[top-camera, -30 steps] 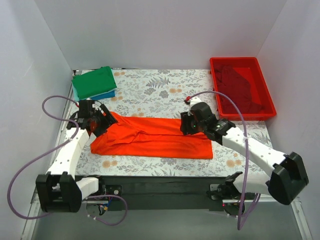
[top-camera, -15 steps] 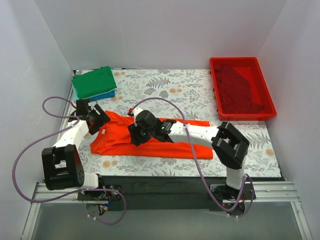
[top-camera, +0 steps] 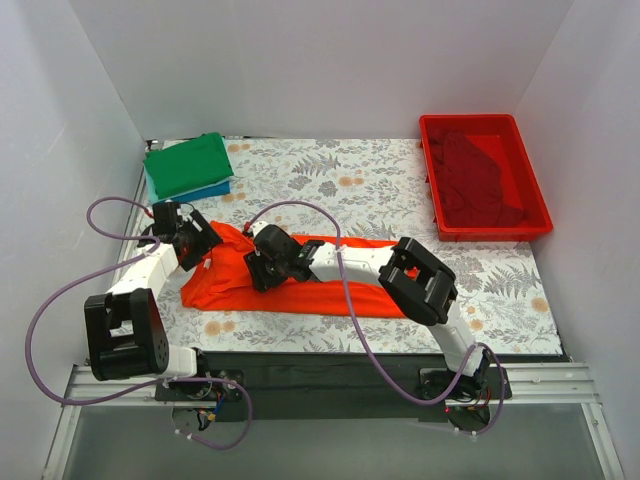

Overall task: Fold and stack the t-shirts
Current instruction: Fold the tshirt

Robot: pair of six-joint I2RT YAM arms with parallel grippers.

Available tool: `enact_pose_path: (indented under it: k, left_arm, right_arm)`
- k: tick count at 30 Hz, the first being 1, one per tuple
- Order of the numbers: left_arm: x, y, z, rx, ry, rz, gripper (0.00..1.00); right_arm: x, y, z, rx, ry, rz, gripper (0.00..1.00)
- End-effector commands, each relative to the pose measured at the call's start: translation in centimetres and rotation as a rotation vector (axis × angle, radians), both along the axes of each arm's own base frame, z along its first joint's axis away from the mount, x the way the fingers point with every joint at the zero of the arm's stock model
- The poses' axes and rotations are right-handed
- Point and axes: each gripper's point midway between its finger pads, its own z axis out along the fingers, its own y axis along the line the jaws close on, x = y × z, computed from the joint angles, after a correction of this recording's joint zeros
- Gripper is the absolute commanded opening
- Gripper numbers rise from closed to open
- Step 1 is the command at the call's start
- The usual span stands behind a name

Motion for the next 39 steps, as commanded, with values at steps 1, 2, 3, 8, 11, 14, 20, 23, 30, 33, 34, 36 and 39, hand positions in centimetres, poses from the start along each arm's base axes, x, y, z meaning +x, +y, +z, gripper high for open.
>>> enact_pose_path:
  k: [1,2,3,8,11,14,20,23,30,33,34,36,39]
  left_arm:
    - [0.6,0.1,1.3,0.004,-0.054,-0.005,0.71]
    - [0.6,0.2,1.4,0.004,-0.057,-0.004,0.71]
    - [0.7,0.2,1.4,0.006,-0.058,-0.004,0.71]
    - [0.5,0.5,1.7,0.025,-0.065,0.007,0.70]
    - [0.2,1.0,1.9,0.050,-0.070,0.021,0.69]
    - [-0.1,1.4,2.5,0.077,-0.083,0.035,0.65]
    - [-2.1,0.5,2.3,0.158,-0.041,0.037,0.63]
    - [-3.9,0.1,1.6,0.145,-0.012,0.062,0.59]
    - [-5.6,-1.4,1.4,0.161,0.018,0.063,0.52]
    - [-6.1,-1.9,0.4,0.160,0.063,0.056,0.50]
    - [-6.2,-2.2,0.2,0.157,0.068,0.053,0.50]
    - [-6.4,-2.1,-0.1,0.171,0.078,0.056,0.49]
    - [-6.3,-1.6,-0.5,0.198,0.103,0.072,0.47]
  right_arm:
    - [1.0,1.3,1.5,0.037,-0.022,-0.022,0.52]
    - [1.0,1.2,1.0,0.029,-0.019,-0.023,0.49]
    - [1.0,1.3,0.9,0.027,-0.018,-0.021,0.48]
    - [1.4,1.2,0.8,0.017,-0.031,-0.049,0.36]
    - [1.9,1.2,1.3,0.022,-0.048,-0.063,0.23]
    - [2.0,1.5,1.7,0.031,-0.052,-0.062,0.06]
    - [1.7,0.9,3.6,0.053,-0.052,-0.077,0.01]
    - [1.3,0.5,4.7,0.069,-0.042,-0.077,0.01]
    - [1.0,-1.2,4.7,0.059,-0.014,-0.119,0.01]
    - [0.9,-2.0,4.6,0.055,-0.002,-0.133,0.01]
    - [1.0,-2.0,4.7,0.057,-0.004,-0.135,0.01]
    - [1.1,-2.0,4.9,0.062,-0.001,-0.134,0.01]
    - [1.0,-2.0,4.8,0.065,0.008,-0.129,0.01]
